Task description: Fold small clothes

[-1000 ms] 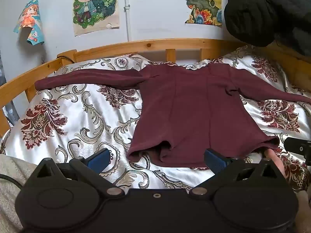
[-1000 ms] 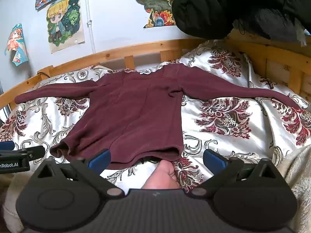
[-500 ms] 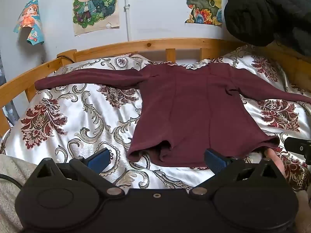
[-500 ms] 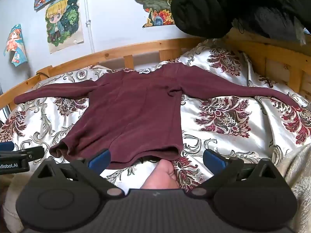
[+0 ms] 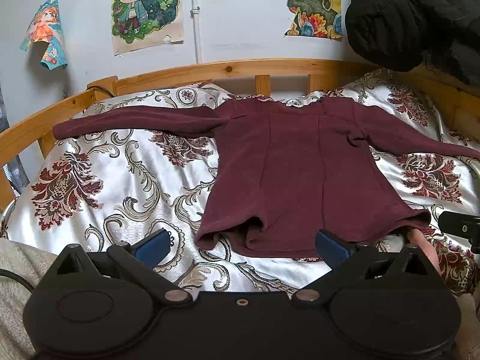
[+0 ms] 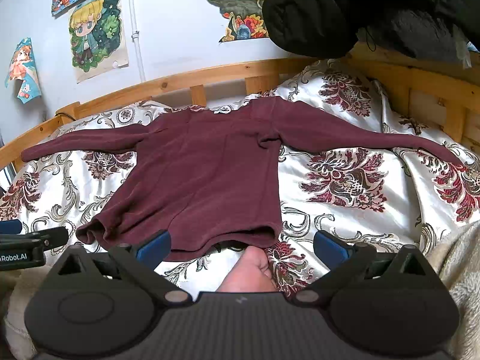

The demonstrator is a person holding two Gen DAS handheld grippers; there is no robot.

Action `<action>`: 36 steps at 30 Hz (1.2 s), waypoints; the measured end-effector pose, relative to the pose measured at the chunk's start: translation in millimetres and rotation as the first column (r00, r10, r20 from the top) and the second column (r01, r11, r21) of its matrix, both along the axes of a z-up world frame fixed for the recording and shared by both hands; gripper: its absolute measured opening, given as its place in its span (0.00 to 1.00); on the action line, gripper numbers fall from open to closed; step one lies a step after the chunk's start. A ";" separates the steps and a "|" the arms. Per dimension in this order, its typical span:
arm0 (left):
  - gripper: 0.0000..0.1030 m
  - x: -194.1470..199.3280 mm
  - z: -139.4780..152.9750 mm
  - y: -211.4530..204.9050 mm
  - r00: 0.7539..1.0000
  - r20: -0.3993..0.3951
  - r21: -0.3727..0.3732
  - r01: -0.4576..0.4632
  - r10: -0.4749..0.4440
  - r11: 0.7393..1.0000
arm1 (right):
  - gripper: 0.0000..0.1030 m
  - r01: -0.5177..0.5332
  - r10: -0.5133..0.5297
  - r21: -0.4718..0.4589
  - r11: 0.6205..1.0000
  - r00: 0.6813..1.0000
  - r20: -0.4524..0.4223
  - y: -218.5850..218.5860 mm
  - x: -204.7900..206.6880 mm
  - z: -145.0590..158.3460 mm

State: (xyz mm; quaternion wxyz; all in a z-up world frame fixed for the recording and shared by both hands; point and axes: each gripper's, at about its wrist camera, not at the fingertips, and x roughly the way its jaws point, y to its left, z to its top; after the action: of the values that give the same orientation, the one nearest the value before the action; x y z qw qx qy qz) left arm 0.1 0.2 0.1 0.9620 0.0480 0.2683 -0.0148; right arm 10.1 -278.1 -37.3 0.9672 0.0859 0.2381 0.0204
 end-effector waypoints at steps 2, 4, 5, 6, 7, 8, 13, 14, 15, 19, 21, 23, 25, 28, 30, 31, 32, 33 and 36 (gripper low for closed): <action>0.99 0.0 0.0 0.0 1.000 0.000 0.000 0.000 0.000 1.000 | 1.00 0.000 0.000 0.000 1.000 1.000 0.000 -0.1 0.1 0.1; 0.99 0.0 0.0 0.0 1.000 0.000 0.001 0.000 0.000 1.000 | 1.00 0.000 0.000 0.000 1.000 1.000 -0.001 -0.2 0.1 0.1; 0.99 0.0 0.0 0.0 1.000 0.000 0.001 -0.001 0.001 1.000 | 1.00 0.000 0.000 0.001 1.000 1.000 -0.001 -0.2 0.1 0.0; 0.99 0.0 0.0 0.0 1.000 0.000 0.000 -0.001 0.001 1.000 | 1.00 0.000 0.000 0.001 1.000 1.000 -0.001 -0.2 0.2 -0.1; 0.99 0.0 0.0 0.0 1.000 0.000 0.000 -0.001 0.001 1.000 | 1.00 0.001 -0.001 0.001 1.000 1.000 -0.001 -0.2 0.2 -0.1; 0.99 0.0 0.0 0.0 1.000 0.000 0.000 -0.001 0.001 1.000 | 1.00 0.001 -0.001 0.001 1.000 1.000 -0.001 -0.2 0.2 -0.2; 0.99 0.0 0.0 0.0 1.000 -0.001 0.000 -0.001 0.001 1.000 | 1.00 0.001 -0.001 0.002 1.000 1.000 -0.002 -0.6 0.4 -0.4; 0.99 -0.1 0.0 -0.1 1.000 -0.001 -0.001 -0.001 0.001 1.000 | 1.00 0.001 -0.001 0.002 1.000 1.000 -0.002 -0.7 0.4 -0.3; 0.99 -0.2 0.0 -0.1 1.000 -0.001 -0.001 -0.001 0.001 1.000 | 1.00 0.001 -0.001 0.002 1.000 1.000 -0.003 -1.0 0.5 -0.2; 0.99 -0.1 0.0 0.0 1.000 -0.002 0.000 -0.001 0.001 1.000 | 1.00 0.001 -0.001 0.003 1.000 1.000 -0.004 -1.5 0.5 -0.7; 0.99 -0.2 0.0 0.0 1.000 -0.002 0.000 -0.001 0.001 1.000 | 1.00 0.001 -0.001 0.003 1.000 1.000 -0.004 -1.3 0.2 -0.7; 0.99 -0.2 0.0 0.0 1.000 -0.001 -0.001 -0.001 0.001 1.000 | 1.00 0.001 -0.001 0.004 1.000 1.000 -0.005 -2.1 0.8 -0.5; 0.99 -0.2 0.0 0.0 1.000 -0.002 -0.001 -0.001 0.001 1.000 | 1.00 0.001 -0.001 0.004 1.000 1.000 -0.005 -2.0 0.6 -0.6; 0.99 0.0 0.0 0.0 1.000 -0.002 0.000 -0.001 0.001 1.000 | 1.00 0.001 -0.001 0.004 1.000 1.000 -0.005 -2.1 0.8 -0.7; 0.99 -0.1 0.0 0.0 1.000 -0.002 -0.001 -0.001 0.001 1.000 | 1.00 0.002 -0.002 0.005 1.000 1.000 -0.006 -2.3 1.0 -0.6; 0.99 0.0 0.0 0.0 1.000 -0.003 -0.001 -0.001 0.001 1.000 | 1.00 0.001 -0.001 0.005 1.000 1.000 -0.006 -2.2 0.9 -0.7; 0.99 0.0 0.0 0.0 1.000 -0.003 0.000 -0.001 0.001 1.000 | 1.00 0.002 -0.001 0.005 1.000 1.000 -0.006 -2.5 1.1 -0.6; 0.99 0.0 0.0 0.0 1.000 -0.003 0.000 -0.001 0.001 1.000 | 1.00 0.001 -0.001 0.005 1.000 1.000 -0.006 -2.4 1.1 -0.7; 0.99 0.0 0.0 0.0 1.000 -0.003 -0.001 -0.001 0.001 1.000 | 1.00 0.001 -0.001 0.006 1.000 1.000 -0.007 -3.0 -0.6 0.8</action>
State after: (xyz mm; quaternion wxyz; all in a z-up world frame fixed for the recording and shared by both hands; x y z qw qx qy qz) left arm 0.1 0.2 0.1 0.9616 0.0476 0.2699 -0.0145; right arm 9.5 -281.2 -36.5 0.9661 0.0889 0.2414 0.0201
